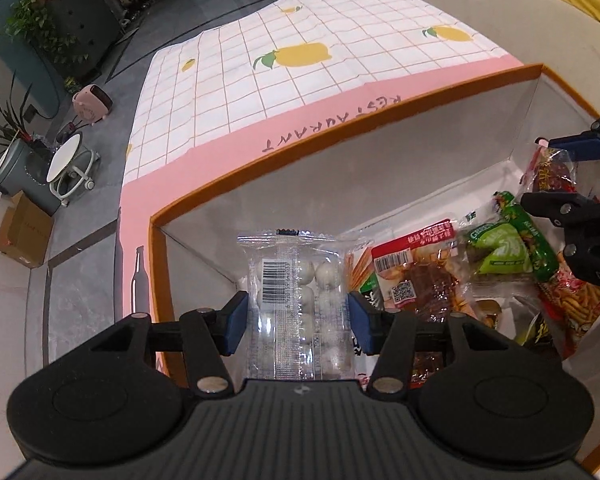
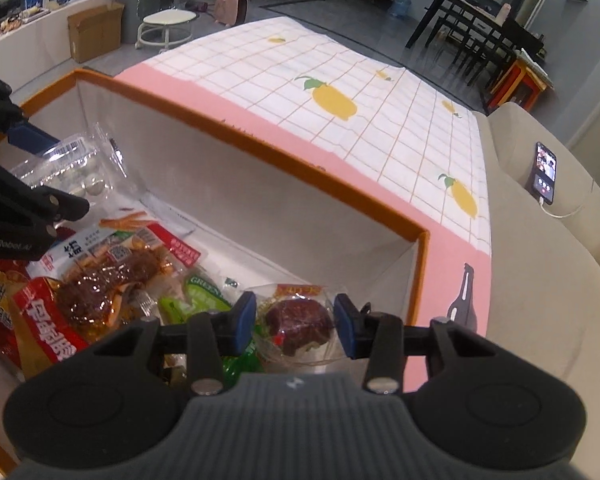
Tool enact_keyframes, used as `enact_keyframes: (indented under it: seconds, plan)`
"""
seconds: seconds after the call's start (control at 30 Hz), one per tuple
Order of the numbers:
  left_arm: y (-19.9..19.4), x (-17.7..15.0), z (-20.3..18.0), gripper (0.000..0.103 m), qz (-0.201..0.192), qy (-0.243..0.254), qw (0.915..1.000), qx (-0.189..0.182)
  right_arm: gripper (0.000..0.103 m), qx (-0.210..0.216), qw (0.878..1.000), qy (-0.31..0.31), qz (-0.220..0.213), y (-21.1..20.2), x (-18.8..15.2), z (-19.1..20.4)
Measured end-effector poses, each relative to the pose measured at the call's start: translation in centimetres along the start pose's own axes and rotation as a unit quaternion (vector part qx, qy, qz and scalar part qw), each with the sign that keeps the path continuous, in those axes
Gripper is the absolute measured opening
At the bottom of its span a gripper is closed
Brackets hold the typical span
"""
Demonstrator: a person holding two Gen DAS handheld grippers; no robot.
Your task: Organize snacks
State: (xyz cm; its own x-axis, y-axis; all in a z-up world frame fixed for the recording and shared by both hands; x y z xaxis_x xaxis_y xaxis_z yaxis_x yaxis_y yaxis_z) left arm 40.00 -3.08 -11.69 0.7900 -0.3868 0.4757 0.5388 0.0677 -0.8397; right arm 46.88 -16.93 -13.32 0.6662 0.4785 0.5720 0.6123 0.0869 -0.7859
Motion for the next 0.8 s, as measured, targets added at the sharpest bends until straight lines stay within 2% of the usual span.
enact_keyframes:
  seconds: [0.1,0.13,0.2,0.3,0.37,0.43,0.8]
  plan:
    - [-0.1,-0.1,0.0,0.068,0.001,-0.003,1.0,-0.003,0.045,0.001,1.0,0.001,0.005,-0.1,0.1,0.0]
    - [-0.1,0.0,0.1,0.073,0.002,-0.005,1.0,-0.002,0.046,0.003,1.0,0.005,0.007,-0.3,0.1,-0.1]
    - [-0.4,-0.1,0.1,0.074,0.0,-0.006,1.0,-0.006,0.047,0.005,1.0,0.015,0.011,-0.6,0.2,-0.2]
    - [-1.7,-0.3,0.1,0.084,-0.017,0.001,0.9998,0.009,0.056,0.004,1.0,0.018,0.01,-1.3,0.4,-0.2]
    - [-2.6,-0.3,0.2,0.085,-0.024,0.001,0.9997,0.009,0.063,0.002,1.0,0.018,0.007,-2.0,0.6,-0.2]
    - [-3.3,-0.1,0.4,0.085,-0.028,-0.004,0.9996,0.006,0.064,0.002,1.0,0.017,0.003,-2.8,0.7,-0.1]
    - [-9.1,0.6,0.9,0.085,-0.072,-0.002,0.9972,0.021,0.068,-0.015,0.999,0.0,-0.035,-8.9,1.9,0.1]
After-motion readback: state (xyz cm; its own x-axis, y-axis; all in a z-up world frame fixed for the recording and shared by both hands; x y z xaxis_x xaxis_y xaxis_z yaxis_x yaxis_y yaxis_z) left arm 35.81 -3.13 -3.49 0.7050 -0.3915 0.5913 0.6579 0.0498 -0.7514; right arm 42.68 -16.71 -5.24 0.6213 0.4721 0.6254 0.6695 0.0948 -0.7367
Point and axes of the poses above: each gripper's, at about its wrist camera, not at the fingertips, and y roughly the way its jaws point, z to its left, x to its top, the point moved 1 cm from there along y, roughly the way its jaws point, and after that the axes turned 3 degrees about -z, right-handed, at the moved point
